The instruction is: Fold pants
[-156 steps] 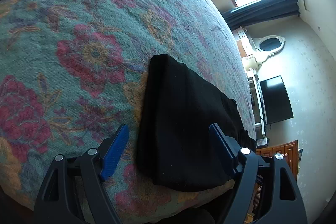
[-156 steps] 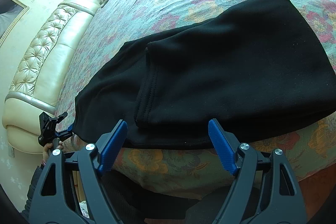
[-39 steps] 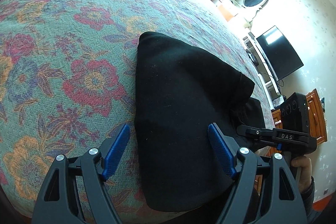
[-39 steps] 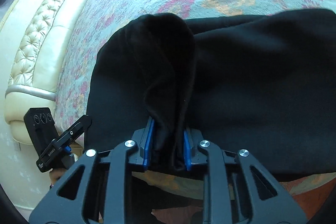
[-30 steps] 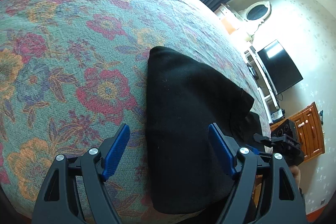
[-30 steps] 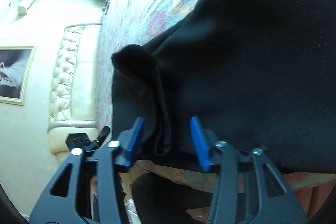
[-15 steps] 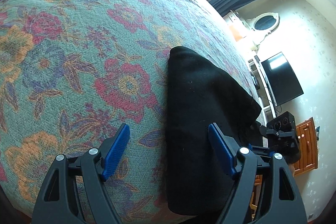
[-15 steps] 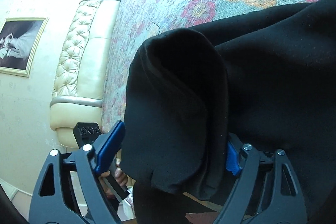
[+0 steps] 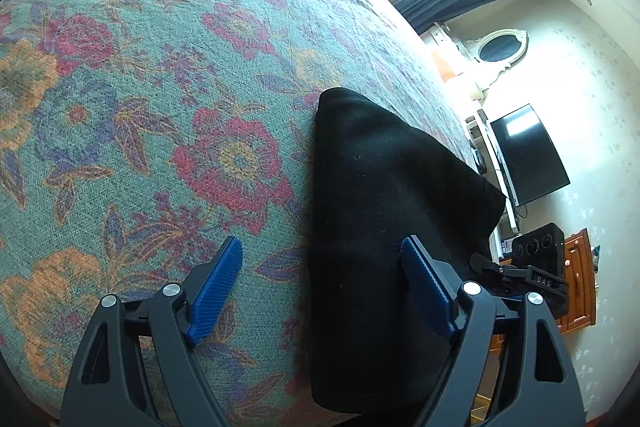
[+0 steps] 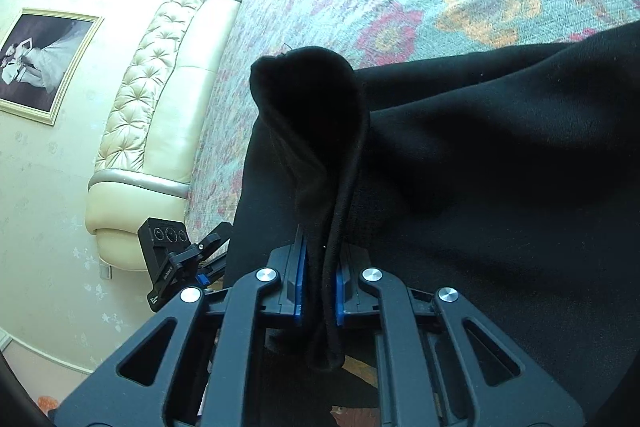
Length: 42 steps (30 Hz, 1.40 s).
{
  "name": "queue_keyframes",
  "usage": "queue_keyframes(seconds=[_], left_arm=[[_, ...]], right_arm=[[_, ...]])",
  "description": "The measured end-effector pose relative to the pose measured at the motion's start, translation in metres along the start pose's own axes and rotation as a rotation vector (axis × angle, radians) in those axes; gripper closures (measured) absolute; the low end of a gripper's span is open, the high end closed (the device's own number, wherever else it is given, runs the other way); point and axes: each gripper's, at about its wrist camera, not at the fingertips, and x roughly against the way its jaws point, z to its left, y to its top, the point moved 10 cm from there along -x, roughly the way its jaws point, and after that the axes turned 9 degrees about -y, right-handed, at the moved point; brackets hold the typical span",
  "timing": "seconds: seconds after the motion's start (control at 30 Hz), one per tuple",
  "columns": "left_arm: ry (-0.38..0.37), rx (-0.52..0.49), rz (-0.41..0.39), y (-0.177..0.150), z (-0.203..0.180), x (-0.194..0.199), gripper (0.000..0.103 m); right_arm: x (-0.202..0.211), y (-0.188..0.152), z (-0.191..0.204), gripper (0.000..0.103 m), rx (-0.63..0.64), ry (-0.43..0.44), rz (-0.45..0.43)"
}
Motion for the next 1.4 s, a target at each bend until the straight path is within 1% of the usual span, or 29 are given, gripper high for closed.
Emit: queue_keyframes(seconds=[0.1, 0.33, 0.47, 0.5, 0.63, 0.8, 1.03, 1.23, 1.4], left_arm=[[0.011, -0.016, 0.003, -0.001, -0.004, -0.002, 0.023], [0.016, -0.042, 0.027, -0.004, -0.017, -0.008, 0.022], [0.030, -0.096, 0.046, -0.007, -0.025, -0.013, 0.022], [0.033, -0.110, 0.051, -0.007, -0.027, -0.014, 0.022], [0.036, -0.159, 0.068, -0.010, -0.039, -0.020, 0.022], [0.022, -0.177, 0.081, -0.009, -0.053, -0.030, 0.022], [0.018, -0.178, 0.099, -0.010, -0.060, -0.045, 0.022], [0.007, -0.186, 0.115, -0.015, -0.070, -0.057, 0.022], [-0.015, -0.167, 0.135, -0.020, -0.078, -0.069, 0.022]], right_arm=[[0.009, 0.004, 0.005, 0.093, 0.006, 0.010, -0.023], [0.024, 0.006, 0.007, 0.093, 0.035, 0.011, -0.041], [0.036, 0.007, -0.002, 0.093, 0.042, 0.002, -0.047], [0.033, 0.006, 0.001, 0.093, 0.044, -0.001, -0.051], [0.049, 0.010, -0.007, 0.093, 0.041, -0.018, -0.087], [0.077, 0.018, -0.028, 0.093, 0.023, -0.037, -0.128], [0.108, 0.020, -0.074, 0.093, -0.040, -0.076, -0.169], [0.114, 0.016, -0.110, 0.093, -0.092, -0.099, -0.163], [0.110, 0.010, -0.126, 0.093, -0.119, -0.099, -0.154]])
